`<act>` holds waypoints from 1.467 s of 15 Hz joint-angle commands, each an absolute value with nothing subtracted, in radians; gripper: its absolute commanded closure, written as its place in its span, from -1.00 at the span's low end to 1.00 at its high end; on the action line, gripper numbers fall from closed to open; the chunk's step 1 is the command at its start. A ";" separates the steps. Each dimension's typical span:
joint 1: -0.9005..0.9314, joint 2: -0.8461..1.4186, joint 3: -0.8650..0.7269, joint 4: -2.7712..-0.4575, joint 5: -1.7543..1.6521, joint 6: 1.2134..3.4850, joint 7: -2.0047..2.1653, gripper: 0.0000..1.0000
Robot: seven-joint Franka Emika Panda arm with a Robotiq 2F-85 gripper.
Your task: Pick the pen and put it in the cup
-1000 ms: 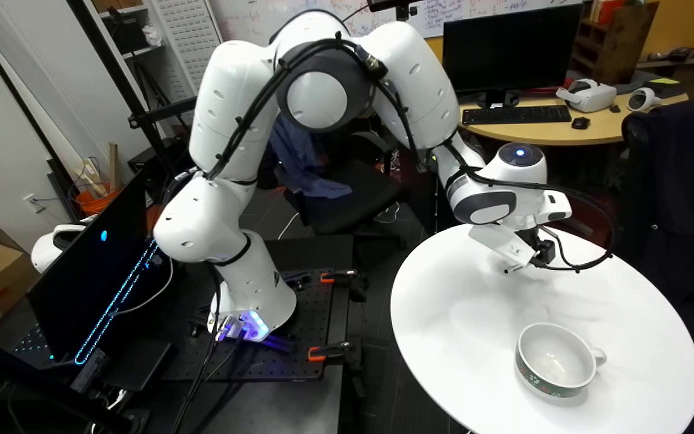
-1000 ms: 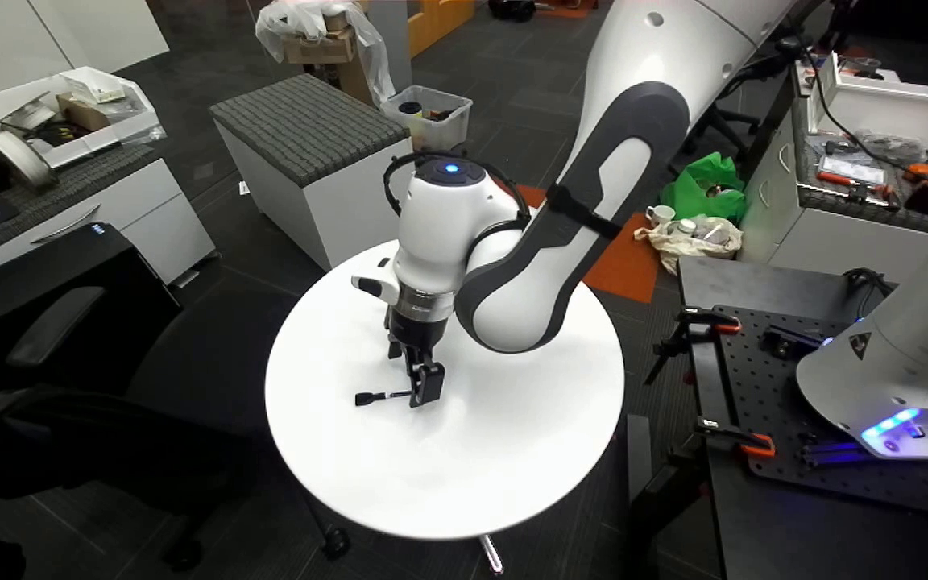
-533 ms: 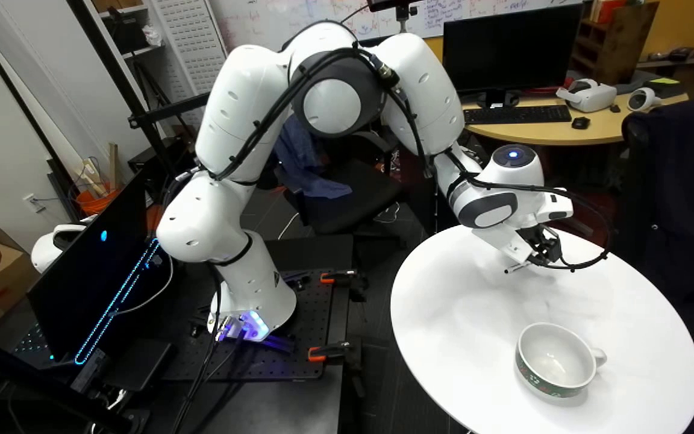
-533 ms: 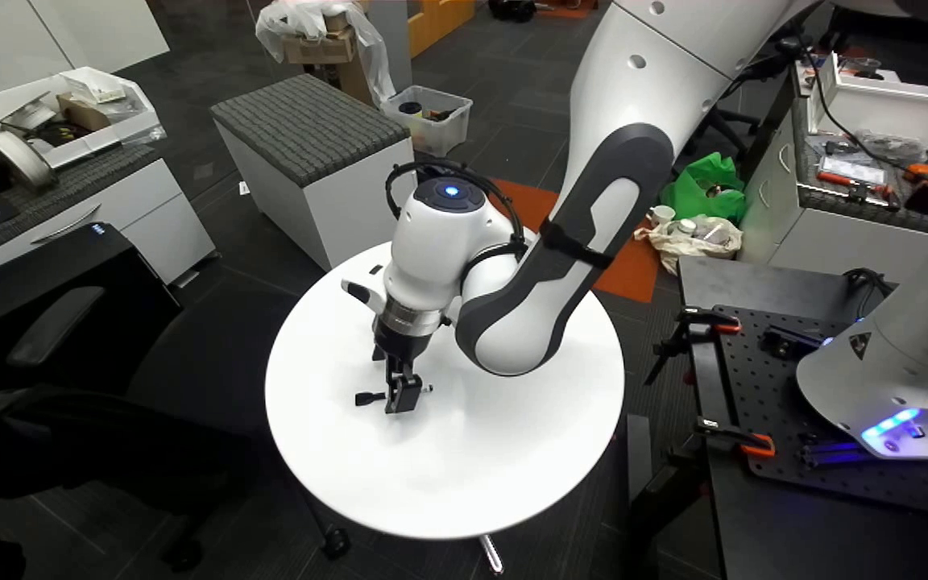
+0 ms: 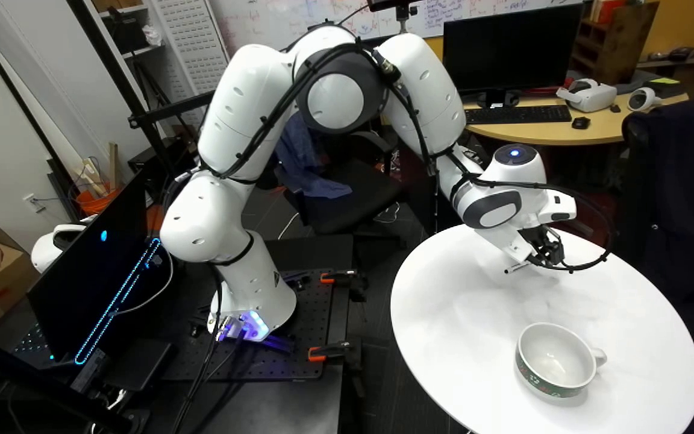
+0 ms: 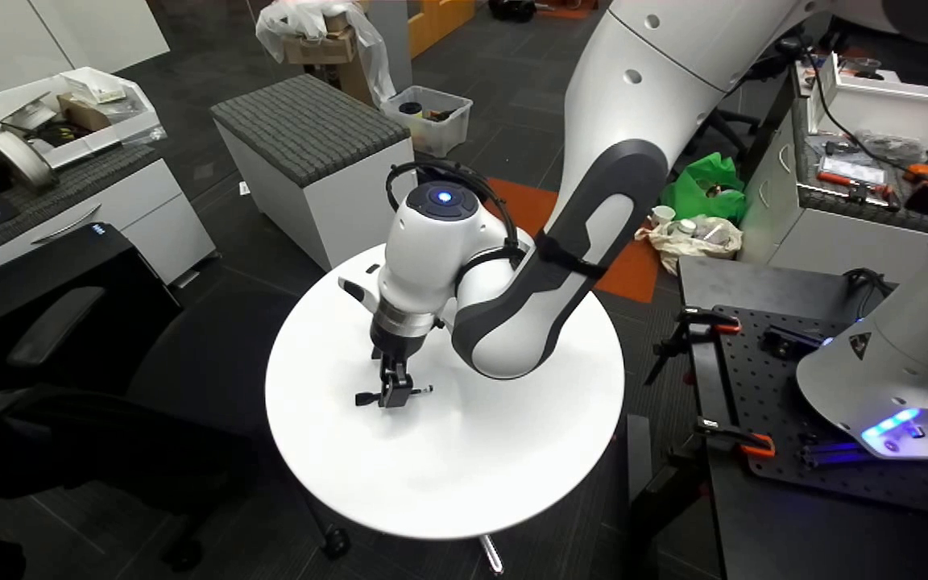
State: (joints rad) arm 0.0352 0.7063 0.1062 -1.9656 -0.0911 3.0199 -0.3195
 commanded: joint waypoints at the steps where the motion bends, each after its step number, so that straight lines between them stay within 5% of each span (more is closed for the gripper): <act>1: 0.045 0.718 0.100 -1.931 -0.114 2.965 -0.271 -0.56; 8: 0.038 0.735 0.112 -1.924 -0.108 2.904 -0.274 -0.58; 17: 0.042 0.748 0.111 -1.891 -0.109 2.868 -0.276 0.94; 22: 0.036 0.750 0.116 -1.884 -0.107 2.866 -0.280 0.94</act>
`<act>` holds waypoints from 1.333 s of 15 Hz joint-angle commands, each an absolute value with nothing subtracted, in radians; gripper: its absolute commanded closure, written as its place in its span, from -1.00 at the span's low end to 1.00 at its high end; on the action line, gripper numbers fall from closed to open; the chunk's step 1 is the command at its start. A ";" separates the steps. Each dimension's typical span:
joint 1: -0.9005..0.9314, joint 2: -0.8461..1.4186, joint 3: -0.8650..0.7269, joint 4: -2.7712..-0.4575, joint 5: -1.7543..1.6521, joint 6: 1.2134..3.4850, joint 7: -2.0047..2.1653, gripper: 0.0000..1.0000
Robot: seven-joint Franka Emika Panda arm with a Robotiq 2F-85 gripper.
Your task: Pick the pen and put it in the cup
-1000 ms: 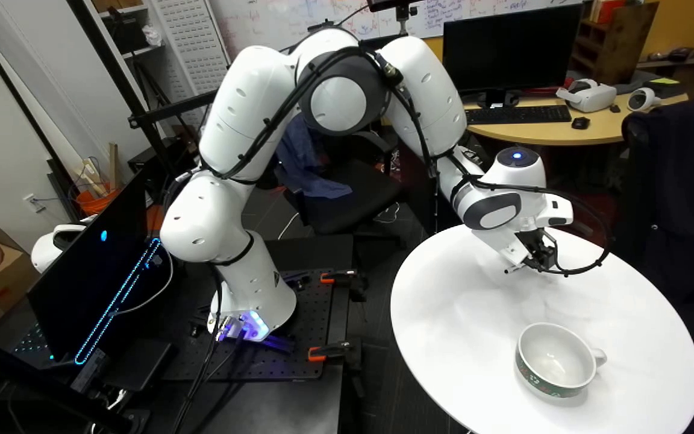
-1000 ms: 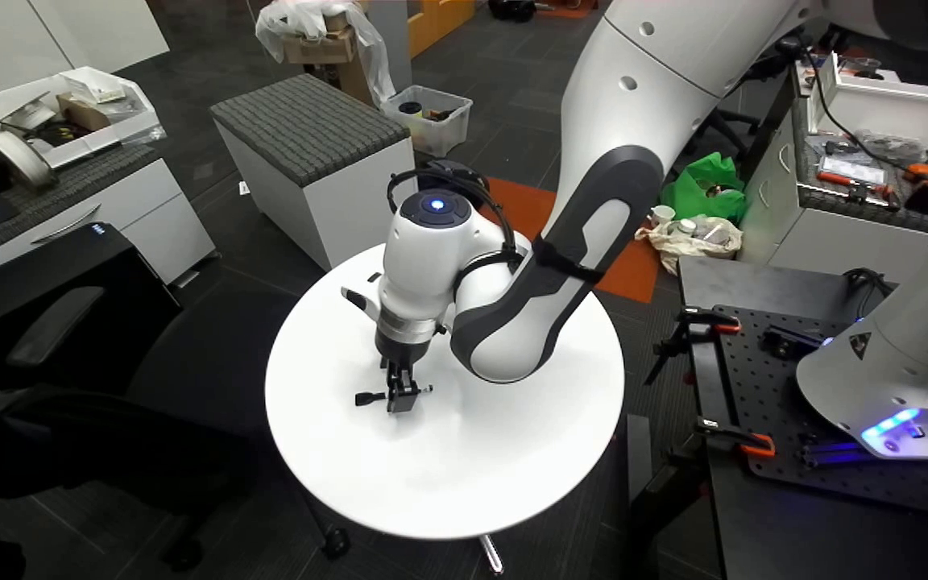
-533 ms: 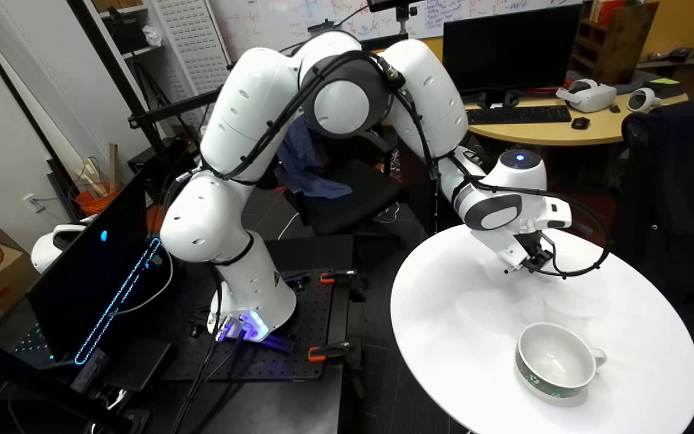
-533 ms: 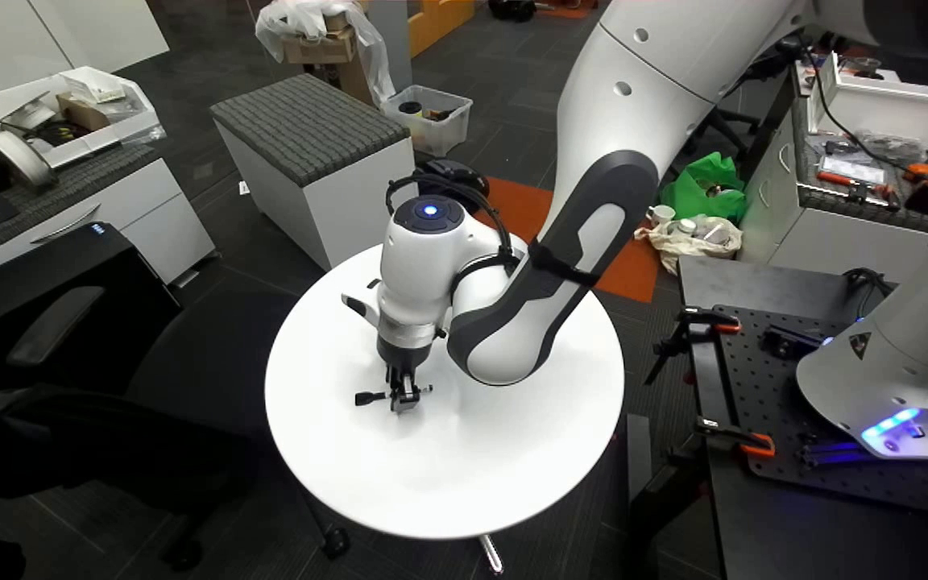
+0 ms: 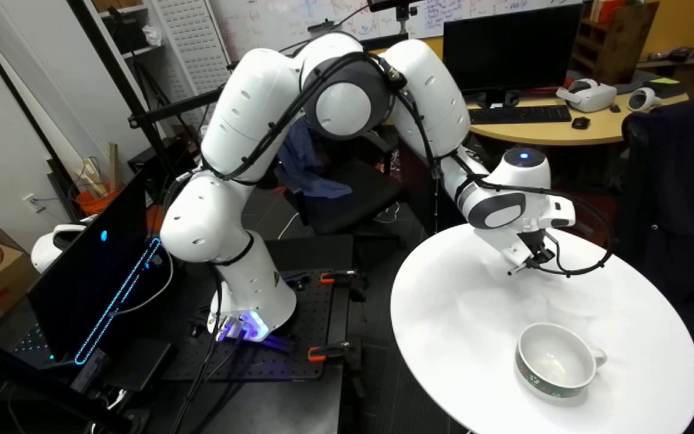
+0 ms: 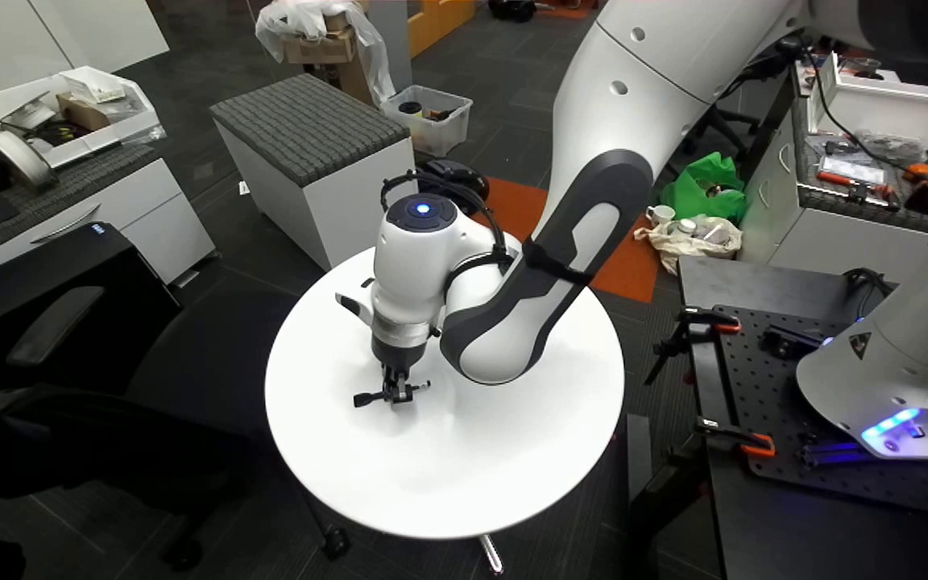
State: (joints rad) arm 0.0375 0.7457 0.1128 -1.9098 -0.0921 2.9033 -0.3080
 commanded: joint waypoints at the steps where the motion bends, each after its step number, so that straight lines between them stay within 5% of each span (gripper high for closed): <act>1: 0.037 0.742 0.114 -1.890 -0.107 2.868 -0.279 0.94; 20: 0.101 0.470 -0.058 -2.103 -0.199 3.029 -0.179 0.94</act>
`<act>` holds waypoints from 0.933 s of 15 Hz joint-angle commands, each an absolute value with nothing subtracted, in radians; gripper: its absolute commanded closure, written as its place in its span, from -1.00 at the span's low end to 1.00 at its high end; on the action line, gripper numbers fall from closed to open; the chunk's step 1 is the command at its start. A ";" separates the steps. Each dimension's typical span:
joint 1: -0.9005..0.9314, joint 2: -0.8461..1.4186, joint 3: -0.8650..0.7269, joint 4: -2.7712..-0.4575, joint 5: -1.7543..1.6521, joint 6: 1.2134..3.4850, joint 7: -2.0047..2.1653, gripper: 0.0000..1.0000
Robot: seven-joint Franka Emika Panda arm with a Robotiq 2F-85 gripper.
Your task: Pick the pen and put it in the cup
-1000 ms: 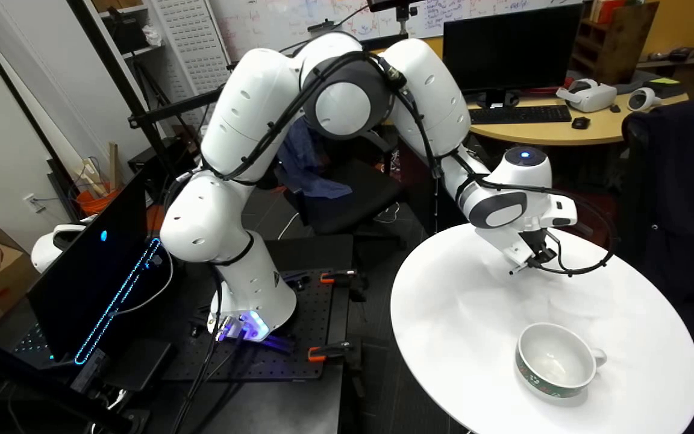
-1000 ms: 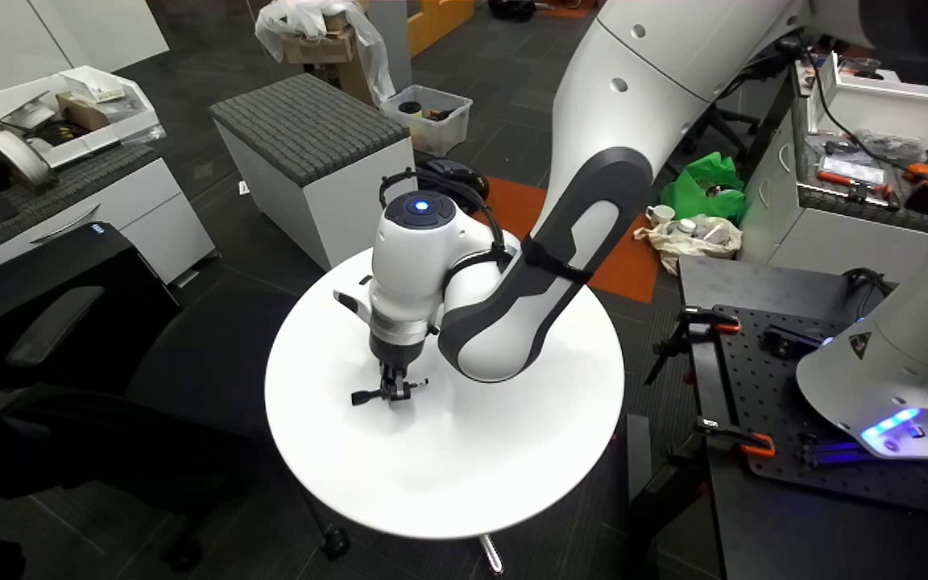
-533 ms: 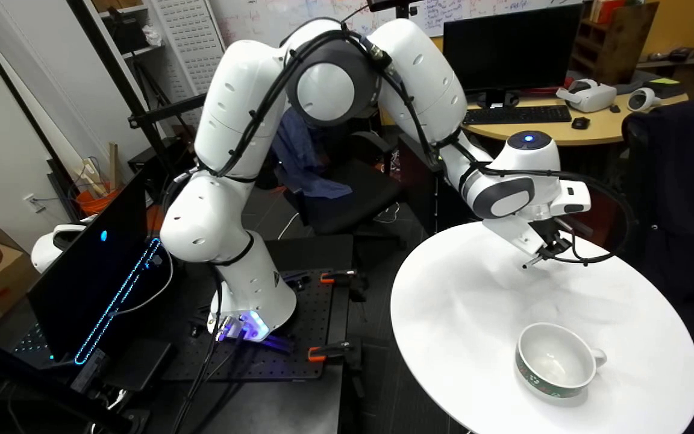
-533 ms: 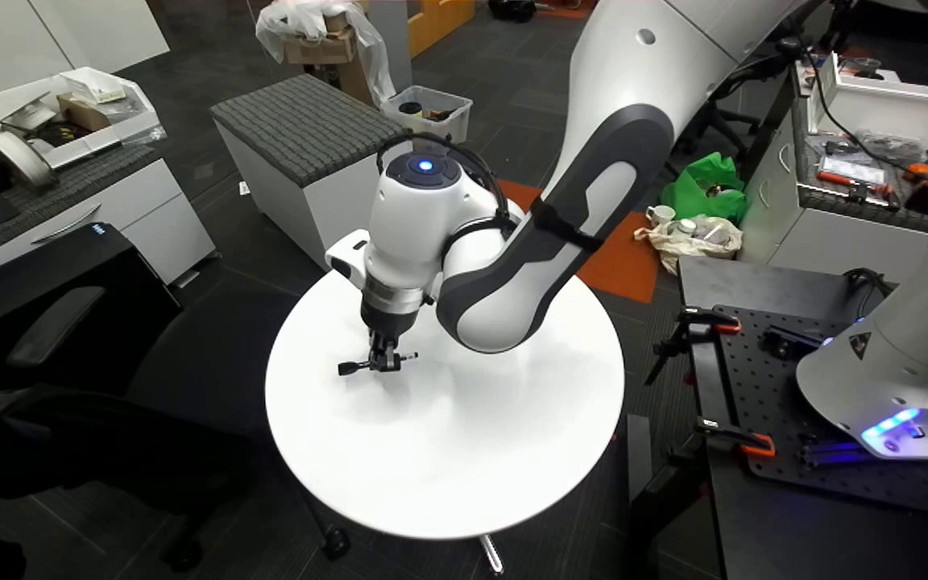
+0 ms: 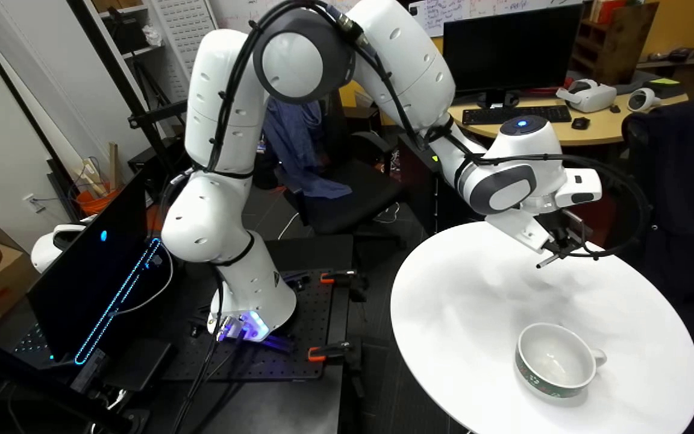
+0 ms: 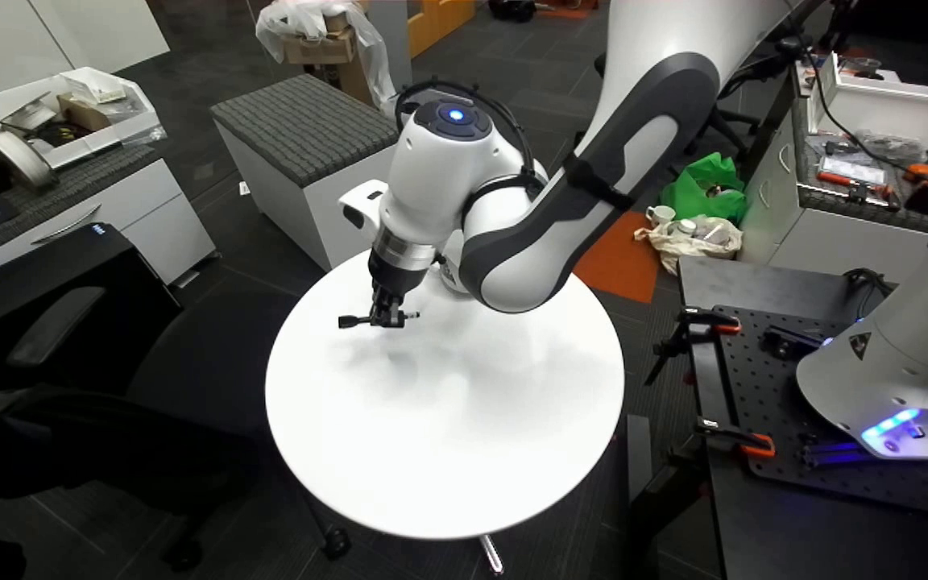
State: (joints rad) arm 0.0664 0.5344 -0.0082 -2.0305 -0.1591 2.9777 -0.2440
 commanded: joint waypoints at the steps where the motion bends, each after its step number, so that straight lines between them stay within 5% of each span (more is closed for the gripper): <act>1: 0.110 0.461 -0.075 -2.115 -0.207 3.046 -0.167 0.94; 14: 0.285 0.238 -0.459 -2.278 -0.336 3.081 -0.163 0.94</act>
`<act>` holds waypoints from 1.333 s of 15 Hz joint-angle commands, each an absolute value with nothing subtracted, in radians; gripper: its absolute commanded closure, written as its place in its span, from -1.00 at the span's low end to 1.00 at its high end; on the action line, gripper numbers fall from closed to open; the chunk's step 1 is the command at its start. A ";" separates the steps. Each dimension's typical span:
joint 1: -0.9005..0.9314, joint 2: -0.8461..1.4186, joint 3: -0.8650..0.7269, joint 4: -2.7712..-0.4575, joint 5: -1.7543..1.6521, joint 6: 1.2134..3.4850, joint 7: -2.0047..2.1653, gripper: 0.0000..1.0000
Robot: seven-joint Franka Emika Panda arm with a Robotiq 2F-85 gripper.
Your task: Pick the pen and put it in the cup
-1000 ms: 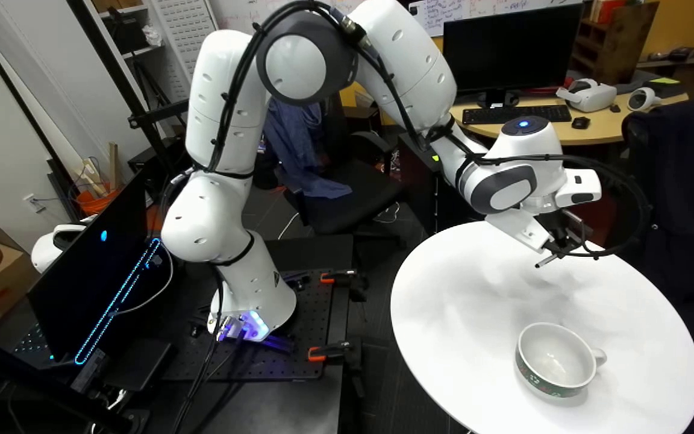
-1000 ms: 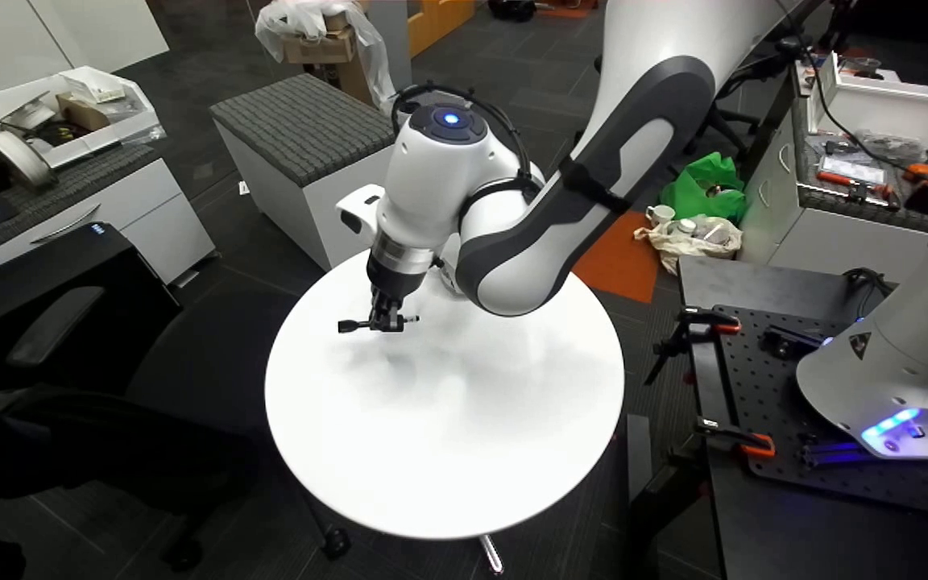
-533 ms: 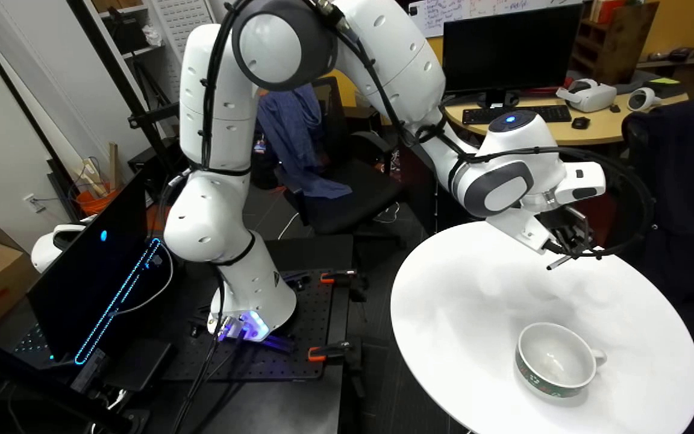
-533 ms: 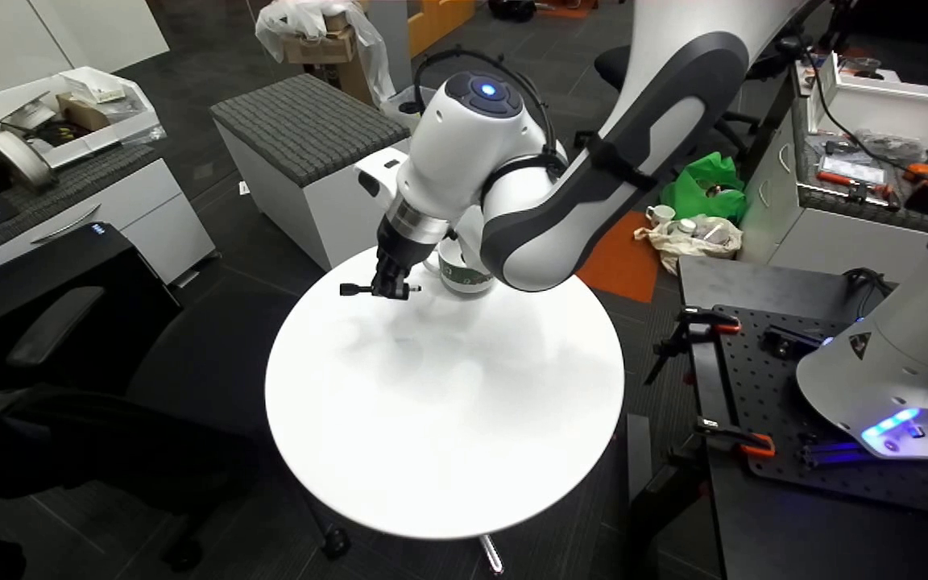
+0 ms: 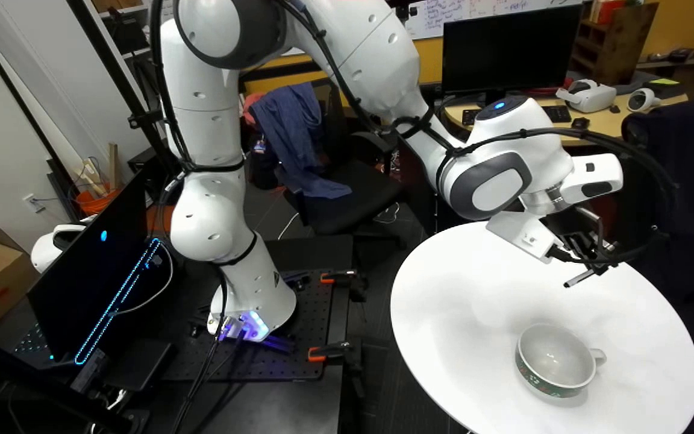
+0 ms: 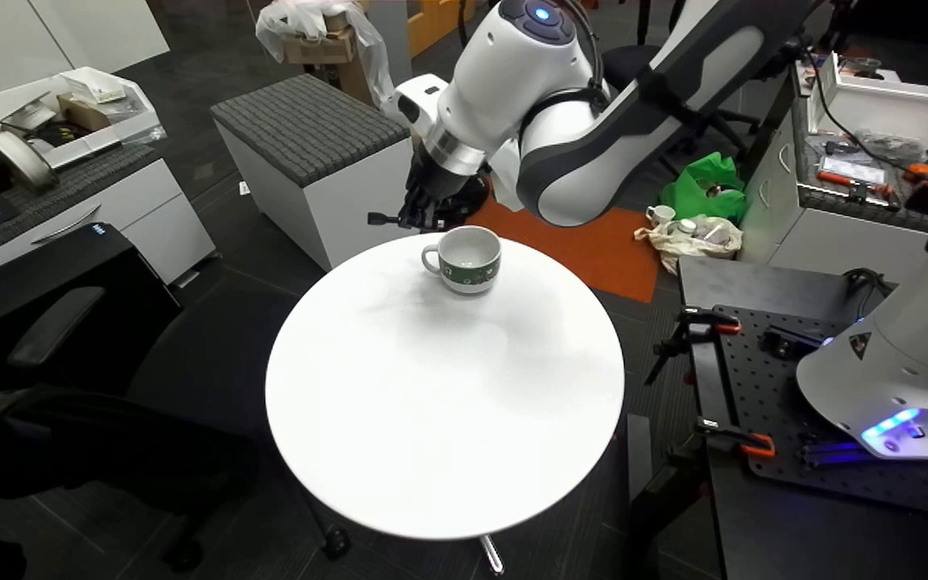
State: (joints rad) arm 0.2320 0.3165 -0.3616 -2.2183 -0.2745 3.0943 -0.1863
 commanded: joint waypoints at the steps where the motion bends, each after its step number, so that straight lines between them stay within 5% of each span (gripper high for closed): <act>1: 0.295 0.230 -0.493 -2.282 -0.356 3.079 -0.163 0.94; 7: 0.356 0.180 -0.649 -2.276 -0.487 2.961 -0.162 0.94; 12: 0.351 0.131 -0.630 -2.267 -0.497 2.762 -0.227 0.94; 13: 0.223 0.115 -0.498 -2.254 -0.545 2.709 -0.202 0.94; 20: 0.017 0.119 -0.228 -2.189 -0.493 2.428 -0.318 0.94</act>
